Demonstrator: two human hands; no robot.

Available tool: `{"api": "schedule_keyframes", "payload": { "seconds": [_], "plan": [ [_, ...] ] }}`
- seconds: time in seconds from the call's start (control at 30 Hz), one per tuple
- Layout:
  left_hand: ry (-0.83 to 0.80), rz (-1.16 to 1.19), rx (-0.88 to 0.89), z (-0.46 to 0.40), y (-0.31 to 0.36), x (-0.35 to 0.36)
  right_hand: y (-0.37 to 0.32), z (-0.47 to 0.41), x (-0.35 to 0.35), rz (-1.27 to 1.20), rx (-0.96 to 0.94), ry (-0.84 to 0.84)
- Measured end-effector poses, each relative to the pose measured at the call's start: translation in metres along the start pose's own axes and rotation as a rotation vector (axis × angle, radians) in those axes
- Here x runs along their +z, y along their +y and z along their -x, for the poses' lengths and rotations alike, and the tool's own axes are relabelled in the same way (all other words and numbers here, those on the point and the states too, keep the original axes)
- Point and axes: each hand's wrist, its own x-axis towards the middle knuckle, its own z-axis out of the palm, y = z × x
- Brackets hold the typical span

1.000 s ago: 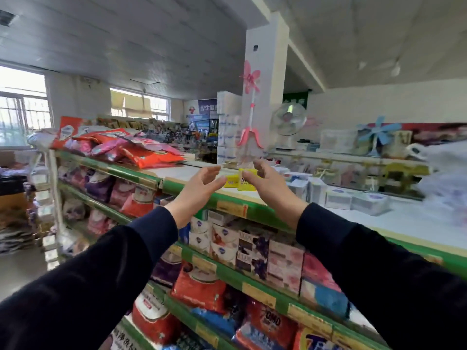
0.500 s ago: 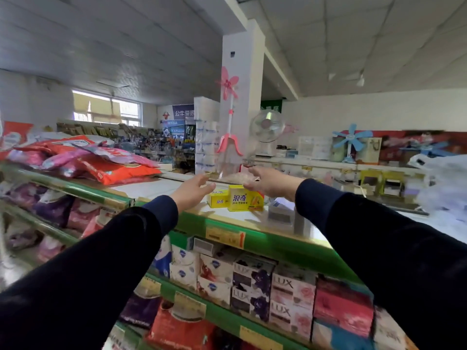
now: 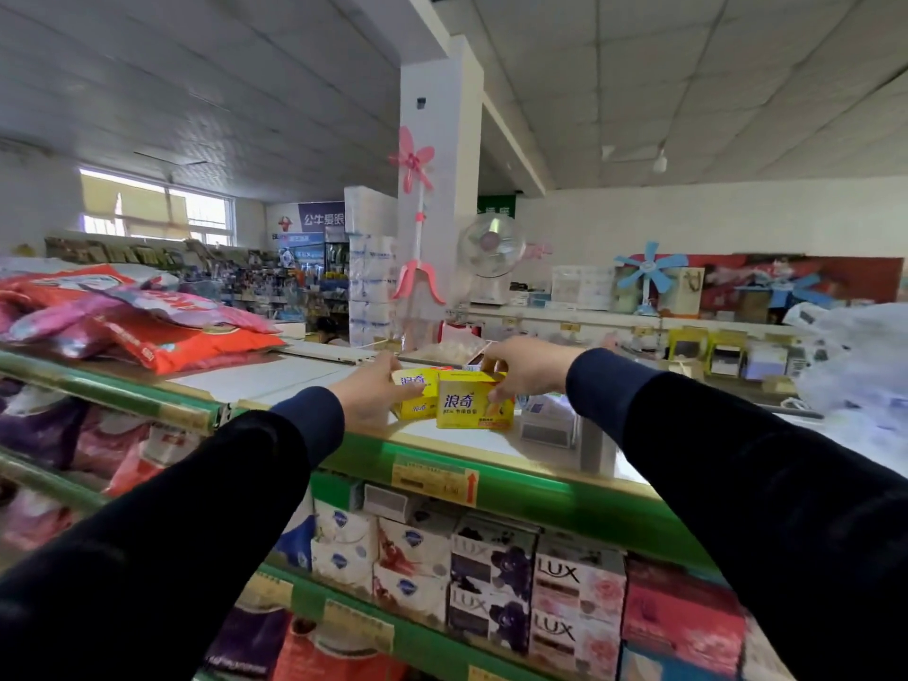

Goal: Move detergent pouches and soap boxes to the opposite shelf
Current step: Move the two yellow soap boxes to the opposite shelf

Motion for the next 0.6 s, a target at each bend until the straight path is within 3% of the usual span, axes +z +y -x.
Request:
{"api": "schedule_keyframes", "payload": {
  "seconds": [0.17,0.37,0.6],
  "plan": [
    [0.139,-0.087,0.155,0.006,0.001,0.002,0.007,0.008,-0.007,-0.172,-0.048,-0.075],
    [0.086,-0.011,0.101,0.011,0.000,0.000,0.012,0.013,-0.003,-0.232,-0.030,-0.137],
    [0.209,0.193,0.066,0.035,0.009,-0.009,0.015,0.016,-0.006,-0.408,-0.120,-0.049]
  ]
}}
